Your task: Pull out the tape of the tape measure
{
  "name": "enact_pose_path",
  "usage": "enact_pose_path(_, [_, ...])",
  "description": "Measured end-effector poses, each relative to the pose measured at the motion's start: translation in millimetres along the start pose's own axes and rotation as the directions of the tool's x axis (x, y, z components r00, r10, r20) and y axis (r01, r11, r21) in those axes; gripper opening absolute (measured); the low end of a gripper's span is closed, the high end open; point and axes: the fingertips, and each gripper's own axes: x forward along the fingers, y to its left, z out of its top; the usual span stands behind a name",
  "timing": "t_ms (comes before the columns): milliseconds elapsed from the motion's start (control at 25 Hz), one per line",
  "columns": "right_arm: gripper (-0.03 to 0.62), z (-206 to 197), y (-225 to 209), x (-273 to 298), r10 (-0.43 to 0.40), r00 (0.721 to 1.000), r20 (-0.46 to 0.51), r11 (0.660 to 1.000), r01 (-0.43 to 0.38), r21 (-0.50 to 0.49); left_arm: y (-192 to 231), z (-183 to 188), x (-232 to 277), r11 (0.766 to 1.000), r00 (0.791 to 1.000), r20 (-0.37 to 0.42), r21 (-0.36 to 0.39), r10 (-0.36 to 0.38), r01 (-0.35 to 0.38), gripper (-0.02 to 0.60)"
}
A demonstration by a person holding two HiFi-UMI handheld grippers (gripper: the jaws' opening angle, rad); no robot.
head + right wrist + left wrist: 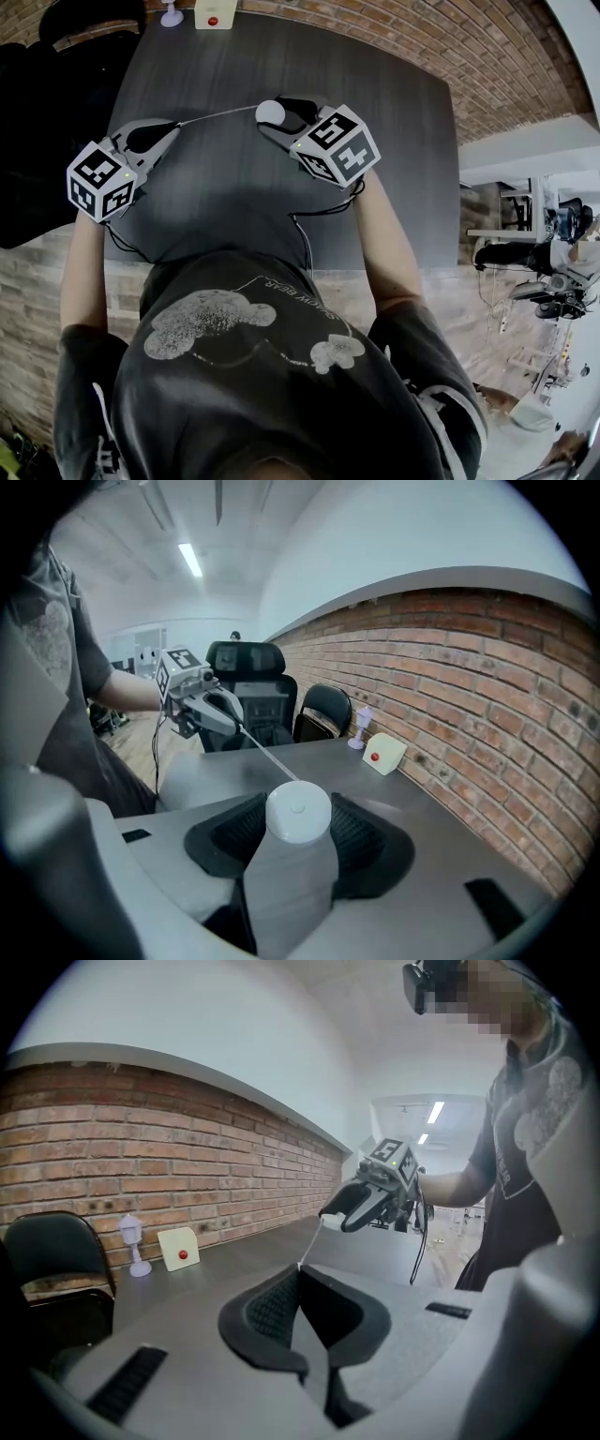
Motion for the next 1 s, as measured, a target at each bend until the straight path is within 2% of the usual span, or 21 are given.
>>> enact_pose_path(120, [0.233, 1, -1, -2, 0.007, 1.0, 0.025, 1.0, -0.008, 0.03, 0, -1, 0, 1.0, 1.0, 0.002, 0.0, 0.0, 0.0, 0.011])
enact_pose_path(200, [0.233, 1, -2, -4, -0.009, 1.0, 0.017, 1.0, 0.008, 0.013, 1, -1, -2, 1.0, 1.0, 0.0, 0.0, 0.005, -0.005, 0.011])
enact_pose_path(320, [0.233, -2, -9, -7, -0.035, 0.999, 0.002, 0.999, 0.035, -0.002, 7, -2, -8, 1.0, 1.0, 0.004, -0.014, 0.026, -0.026, 0.011])
enact_pose_path(600, [0.233, -3, -22, -25, -0.064, 0.997, 0.031, 0.997, 0.063, 0.046, 23, -4, -27, 0.996, 0.997, 0.025, -0.054, 0.075, -0.074, 0.011])
enact_pose_path(760, [0.233, -4, -19, -22, -0.084, 0.996, 0.012, 0.996, 0.084, 0.002, 26, -4, -31, 0.994, 0.995, 0.034, -0.067, 0.093, -0.09, 0.011])
enact_pose_path(1000, [0.233, -3, -21, -21, -0.091, 0.996, 0.018, 0.996, 0.09, 0.009, 27, -4, -33, 0.994, 0.995, 0.032, -0.052, 0.098, -0.096, 0.011])
